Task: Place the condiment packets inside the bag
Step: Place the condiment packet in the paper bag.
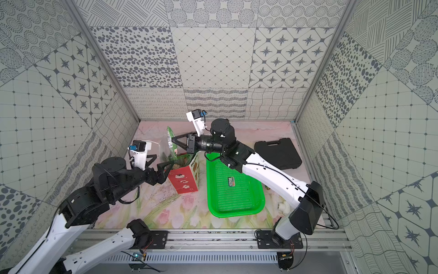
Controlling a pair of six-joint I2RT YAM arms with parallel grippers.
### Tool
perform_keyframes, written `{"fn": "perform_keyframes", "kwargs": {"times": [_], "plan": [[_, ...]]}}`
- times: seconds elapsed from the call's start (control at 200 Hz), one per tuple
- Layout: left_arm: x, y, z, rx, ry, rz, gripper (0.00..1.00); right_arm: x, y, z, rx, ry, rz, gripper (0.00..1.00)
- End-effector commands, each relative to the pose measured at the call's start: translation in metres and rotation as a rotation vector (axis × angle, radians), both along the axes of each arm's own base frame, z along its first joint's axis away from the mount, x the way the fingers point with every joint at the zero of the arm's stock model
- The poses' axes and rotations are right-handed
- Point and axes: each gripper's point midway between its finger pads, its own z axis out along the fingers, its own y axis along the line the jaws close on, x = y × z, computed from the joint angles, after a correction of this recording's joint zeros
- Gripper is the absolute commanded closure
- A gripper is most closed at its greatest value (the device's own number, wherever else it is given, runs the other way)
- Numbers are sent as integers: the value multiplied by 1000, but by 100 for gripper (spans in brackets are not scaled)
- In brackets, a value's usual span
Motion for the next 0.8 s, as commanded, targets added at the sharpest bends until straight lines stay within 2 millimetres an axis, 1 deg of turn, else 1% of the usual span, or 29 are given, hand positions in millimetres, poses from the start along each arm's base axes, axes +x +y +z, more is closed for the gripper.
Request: {"fn": "perform_keyframes", "kwargs": {"times": [0.0, 0.205, 0.265, 0.275, 0.29, 0.305, 0.315, 0.345, 0.37, 0.38, 0.395, 0.425, 0.43, 0.47, 0.555, 0.625, 0.795], "plan": [[2, -2, 12, -17, -52, -10, 7, 6, 9, 8, 21, -37, -12, 100], [3, -3, 11, -15, -51, -10, 8, 28, 21, -39, -89, -15, -71, 100], [4, -3, 10, -12, -47, -9, 7, 32, 23, -48, -107, -5, -76, 100], [4, -3, 11, -13, -48, -9, 7, 32, 23, -48, -107, -6, -76, 99], [4, -3, 11, -12, -48, -10, 8, 33, 24, -51, -111, -3, -77, 94], [4, -3, 11, -11, -48, -10, 7, 33, 24, -51, -113, -3, -77, 93], [4, -3, 10, -9, -46, -10, 7, 33, 25, -52, -114, -3, -77, 89], [4, -3, 10, -9, -47, -9, 7, 34, 25, -52, -114, -4, -78, 84], [4, -3, 10, -9, -47, -9, 8, 34, 25, -53, -115, -4, -77, 77], [5, -3, 9, -9, -45, -8, 8, 34, 25, -53, -115, -4, -77, 76], [5, -3, 9, -8, -45, -8, 7, 34, 25, -52, -114, -4, -80, 70], [5, -3, 10, -8, -47, -10, 7, 33, 25, -52, -114, -6, -79, 64], [5, -3, 10, -8, -46, -9, 7, 33, 25, -51, -113, -7, -79, 62], [5, -3, 10, -8, -46, -10, 7, 34, 23, -49, -114, -11, -82, 57], [5, -3, 9, -5, -45, -10, 8, 32, 20, -43, -113, -24, -88, 51], [5, -3, 10, -5, -45, -10, 7, 30, 16, -39, -116, -33, -95, 49], [6, -4, 9, -6, -42, -9, 8, 23, -1, -28, -112, -73, -128, 40]]}}
